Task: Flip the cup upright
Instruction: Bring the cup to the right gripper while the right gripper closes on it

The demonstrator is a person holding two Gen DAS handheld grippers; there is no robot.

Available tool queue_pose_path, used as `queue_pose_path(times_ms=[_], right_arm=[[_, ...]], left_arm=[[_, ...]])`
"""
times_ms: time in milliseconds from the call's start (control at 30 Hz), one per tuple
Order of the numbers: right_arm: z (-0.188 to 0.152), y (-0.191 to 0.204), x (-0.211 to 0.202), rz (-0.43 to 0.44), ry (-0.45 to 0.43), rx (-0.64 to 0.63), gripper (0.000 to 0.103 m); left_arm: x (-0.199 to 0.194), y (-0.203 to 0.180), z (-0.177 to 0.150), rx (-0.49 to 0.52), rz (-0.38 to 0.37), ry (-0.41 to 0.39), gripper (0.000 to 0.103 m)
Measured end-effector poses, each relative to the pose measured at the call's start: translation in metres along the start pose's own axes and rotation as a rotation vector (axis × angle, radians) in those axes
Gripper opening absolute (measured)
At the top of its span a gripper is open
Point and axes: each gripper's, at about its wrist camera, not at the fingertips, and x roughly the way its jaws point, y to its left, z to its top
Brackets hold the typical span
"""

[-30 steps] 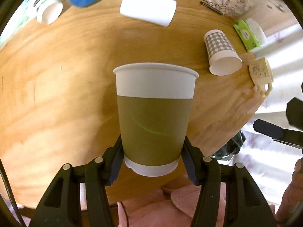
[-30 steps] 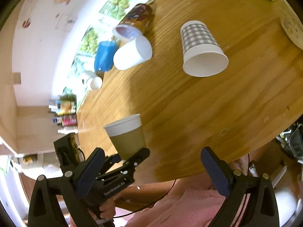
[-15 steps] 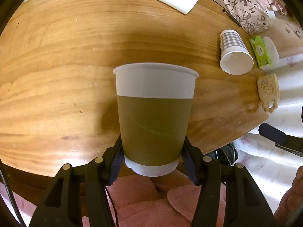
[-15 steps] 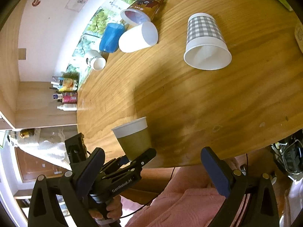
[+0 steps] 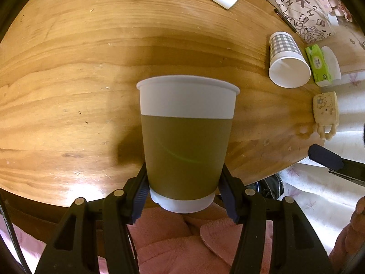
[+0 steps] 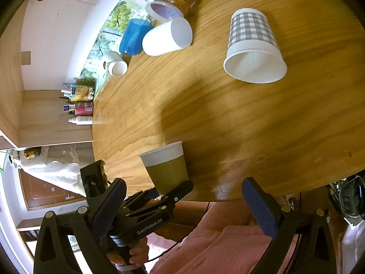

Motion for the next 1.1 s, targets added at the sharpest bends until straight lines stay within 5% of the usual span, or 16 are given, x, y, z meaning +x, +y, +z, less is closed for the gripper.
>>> queue_pose_path(times_ms=[767, 1100], right_arm=[[0.011, -0.006, 0.039, -0.023, 0.092, -0.001, 0.101], [0.016, -0.002, 0.064, -0.096, 0.12, -0.026, 0.101]], left_arm=[[-0.004, 0.003, -0.002, 0.012, -0.115, 0.076, 0.072], [-0.028, 0.0, -0.022, 0.105, -0.145, 0.088, 0.072]])
